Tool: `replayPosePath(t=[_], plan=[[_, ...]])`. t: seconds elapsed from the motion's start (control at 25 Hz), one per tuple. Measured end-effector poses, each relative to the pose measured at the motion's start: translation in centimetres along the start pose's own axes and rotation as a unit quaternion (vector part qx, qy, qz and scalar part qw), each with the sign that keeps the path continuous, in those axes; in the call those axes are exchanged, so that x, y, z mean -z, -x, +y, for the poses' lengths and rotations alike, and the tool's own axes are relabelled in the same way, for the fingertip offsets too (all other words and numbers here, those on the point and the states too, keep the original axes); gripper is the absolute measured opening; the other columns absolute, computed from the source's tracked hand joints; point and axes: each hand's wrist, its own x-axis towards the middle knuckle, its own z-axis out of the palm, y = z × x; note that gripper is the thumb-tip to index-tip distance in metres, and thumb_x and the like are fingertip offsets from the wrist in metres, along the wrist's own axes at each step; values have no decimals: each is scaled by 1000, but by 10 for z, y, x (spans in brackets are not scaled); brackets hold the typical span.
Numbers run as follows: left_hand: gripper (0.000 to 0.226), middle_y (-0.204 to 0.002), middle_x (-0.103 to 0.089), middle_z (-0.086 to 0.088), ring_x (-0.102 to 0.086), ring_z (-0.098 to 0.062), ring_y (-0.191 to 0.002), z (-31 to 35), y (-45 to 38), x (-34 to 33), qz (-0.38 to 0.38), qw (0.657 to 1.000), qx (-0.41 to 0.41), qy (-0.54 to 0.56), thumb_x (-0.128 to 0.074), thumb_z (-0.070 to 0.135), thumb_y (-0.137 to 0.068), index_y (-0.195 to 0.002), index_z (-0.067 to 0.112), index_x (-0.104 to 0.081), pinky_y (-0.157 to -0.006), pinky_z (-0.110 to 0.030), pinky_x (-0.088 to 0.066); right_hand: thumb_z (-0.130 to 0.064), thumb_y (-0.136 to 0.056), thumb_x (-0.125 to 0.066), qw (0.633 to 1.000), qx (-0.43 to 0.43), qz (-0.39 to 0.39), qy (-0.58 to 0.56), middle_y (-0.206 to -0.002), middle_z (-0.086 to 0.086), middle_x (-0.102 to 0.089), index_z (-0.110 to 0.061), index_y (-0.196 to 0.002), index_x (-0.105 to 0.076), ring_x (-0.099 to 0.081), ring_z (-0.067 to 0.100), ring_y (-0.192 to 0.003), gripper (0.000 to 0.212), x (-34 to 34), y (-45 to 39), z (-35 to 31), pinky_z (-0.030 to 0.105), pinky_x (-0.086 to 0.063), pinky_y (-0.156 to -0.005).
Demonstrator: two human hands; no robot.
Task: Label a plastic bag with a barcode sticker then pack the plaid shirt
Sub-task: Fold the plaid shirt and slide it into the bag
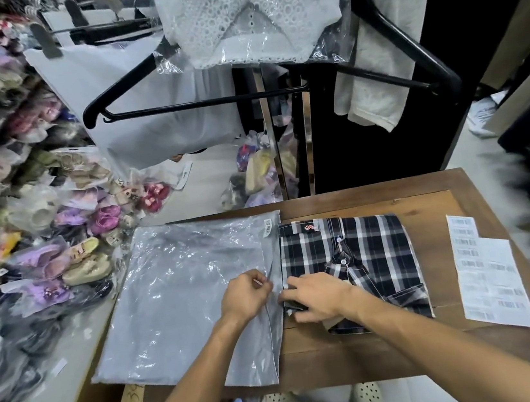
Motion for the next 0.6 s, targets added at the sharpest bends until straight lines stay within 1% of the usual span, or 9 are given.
replayPosePath(t=[0.08, 0.12, 0.2, 0.24, 0.28, 0.32, 0.36, 0.48, 0.6], plan=[[11, -67, -75, -3, -67, -12, -55, 1, 0, 0, -3, 1000, -3, 25, -71, 27, -89, -82, 21, -67, -60, -26, -53, -38, -100, -44, 993, -20, 36, -112, -115, 5, -61, -19, -132, -55, -63, 24, -100, 39, 0, 5, 4, 40, -52, -85], [12, -64, -75, -5, -68, -12, -52, 1, 1, 0, -5, 999, -1, 39, -72, 25, -90, -82, 18, -67, -61, -28, -56, -33, -102, -44, 975, -61, 66, -205, -111, 2, -65, -18, -125, -59, -64, 19, -97, 31, 0, 8, 8, 37, -53, -85], [14, -61, -74, -7, -69, -13, -51, 1, 3, 1, -8, 999, -3, 54, -74, 25, -91, -85, 13, -68, -62, -30, -59, -22, -105, -47, 894, -155, 119, -402, -98, -1, -69, -18, -114, -64, -68, 12, -83, 20, -3, 17, 20, 35, -59, -79], [16, -59, -74, -6, -70, -14, -52, 2, 3, 1, -7, 998, -11, 56, -74, 28, -91, -86, 14, -69, -61, -30, -59, -20, -104, -51, 854, -189, 140, -464, -93, 0, -69, -20, -110, -65, -68, 10, -77, 16, -5, 22, 23, 36, -61, -77], [17, -58, -73, -5, -71, -13, -53, 2, 4, 2, -4, 998, -19, 53, -74, 31, -91, -85, 16, -69, -61, -28, -58, -23, -103, -55, 839, -207, 150, -480, -91, 0, -69, -22, -108, -66, -68, 10, -74, 12, -8, 27, 25, 37, -62, -76], [16, -58, -73, -5, -71, -13, -53, 3, 5, 2, 0, 998, -27, 49, -74, 32, -92, -84, 19, -69, -61, -27, -58, -31, -99, -61, 851, -206, 140, -463, -90, -1, -69, -24, -107, -65, -68, 11, -76, 11, -9, 30, 23, 38, -61, -77], [16, -58, -73, -4, -71, -13, -53, 3, 6, 3, 3, 998, -30, 46, -73, 33, -92, -82, 22, -68, -61, -27, -57, -42, -94, -67, 882, -193, 111, -415, -90, -3, -68, -23, -106, -63, -67, 14, -78, 23, -8, 29, 17, 38, -60, -77], [16, -60, -74, -3, -71, -15, -53, 0, 7, 1, 11, 999, -31, 34, -73, 34, -92, -80, 23, -70, -66, -33, -61, -66, -78, -70, 974, -160, 12, -162, -96, 1, -63, -16, -107, -58, -62, 21, -84, 59, -4, 18, -9, 37, -53, -73], [16, -61, -74, -2, -71, -15, -53, -1, 9, 1, 13, 999, -27, 24, -73, 36, -91, -82, 22, -72, -66, -38, -62, -61, -86, -64, 993, -118, -13, -12, -113, 13, -62, -6, -127, -51, -65, 34, -98, 69, -2, 5, -22, 44, -53, -81]])
